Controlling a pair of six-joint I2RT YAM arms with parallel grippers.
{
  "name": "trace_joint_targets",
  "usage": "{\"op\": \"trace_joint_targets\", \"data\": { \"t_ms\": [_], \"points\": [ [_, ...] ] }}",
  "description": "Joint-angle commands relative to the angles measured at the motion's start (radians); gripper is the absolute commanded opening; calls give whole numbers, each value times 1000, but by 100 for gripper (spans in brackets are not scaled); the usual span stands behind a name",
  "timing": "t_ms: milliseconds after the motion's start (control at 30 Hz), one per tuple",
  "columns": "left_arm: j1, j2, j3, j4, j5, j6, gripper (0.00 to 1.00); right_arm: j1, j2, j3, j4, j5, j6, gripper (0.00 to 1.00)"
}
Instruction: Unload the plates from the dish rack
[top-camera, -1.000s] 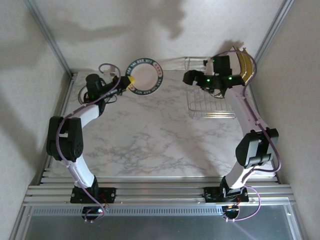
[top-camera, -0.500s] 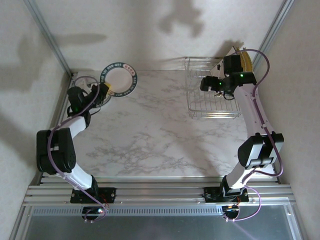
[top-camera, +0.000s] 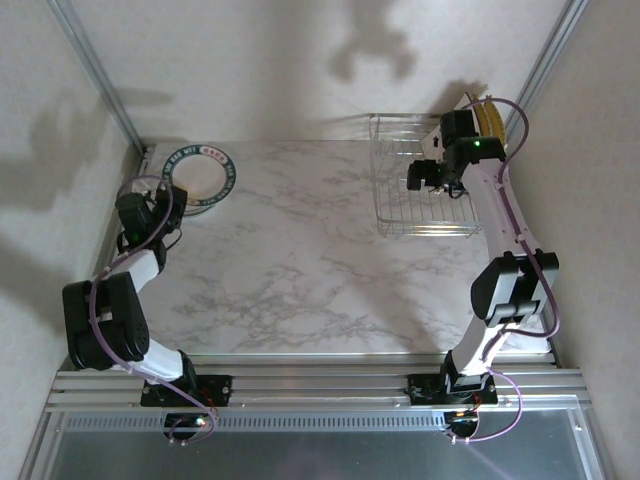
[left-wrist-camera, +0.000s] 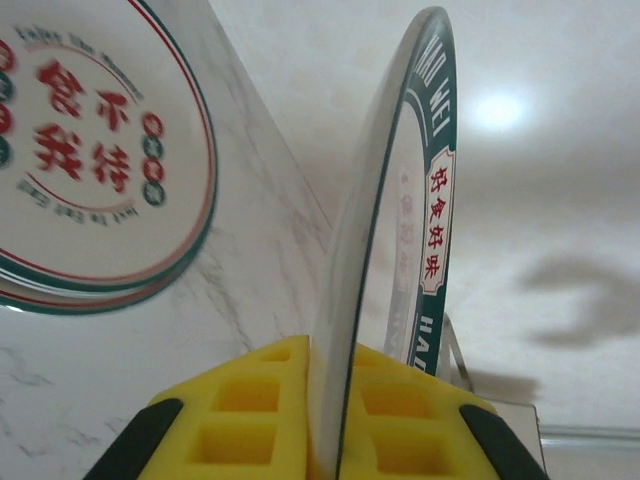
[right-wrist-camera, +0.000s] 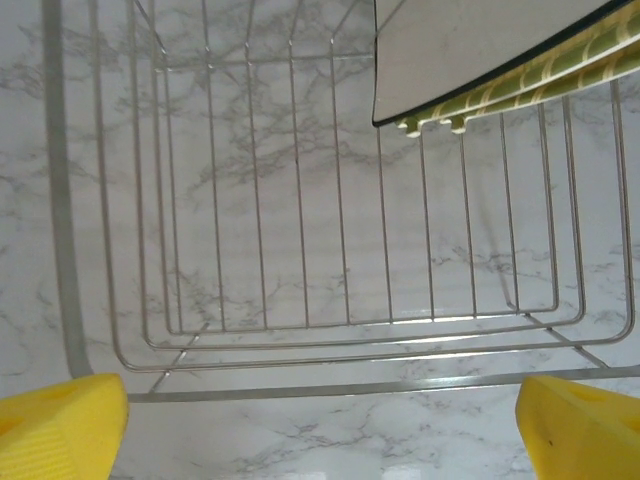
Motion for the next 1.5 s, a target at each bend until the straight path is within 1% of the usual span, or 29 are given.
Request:
{"op": "trace_joint_targets", "data": {
  "t_ms": [0, 100, 267, 500, 800, 967, 1467],
  "points": [
    [28, 29, 20, 21, -39, 31, 0, -7, 24, 39, -35, 21, -25, 99],
    [42, 81, 54, 12, -62, 47, 0, -6, 28, 29, -28, 19, -31, 99],
    [47, 194, 130, -2, -68, 60, 0, -8, 23, 2, -7, 13, -34, 99],
    [51, 281, 174, 5, -111, 66, 0, -8, 35, 6, -1, -2, -35, 99],
    [55, 366, 224, 24, -134, 53, 0, -8, 31, 3, -1, -2, -39, 99],
    [58, 417, 241, 82, -118, 14, 0, -7, 28, 3, -4, -4, -39, 99],
    [60, 497, 314, 81, -115, -9, 0, -7, 24, -4, -7, -5, -41, 99]
  ]
}}
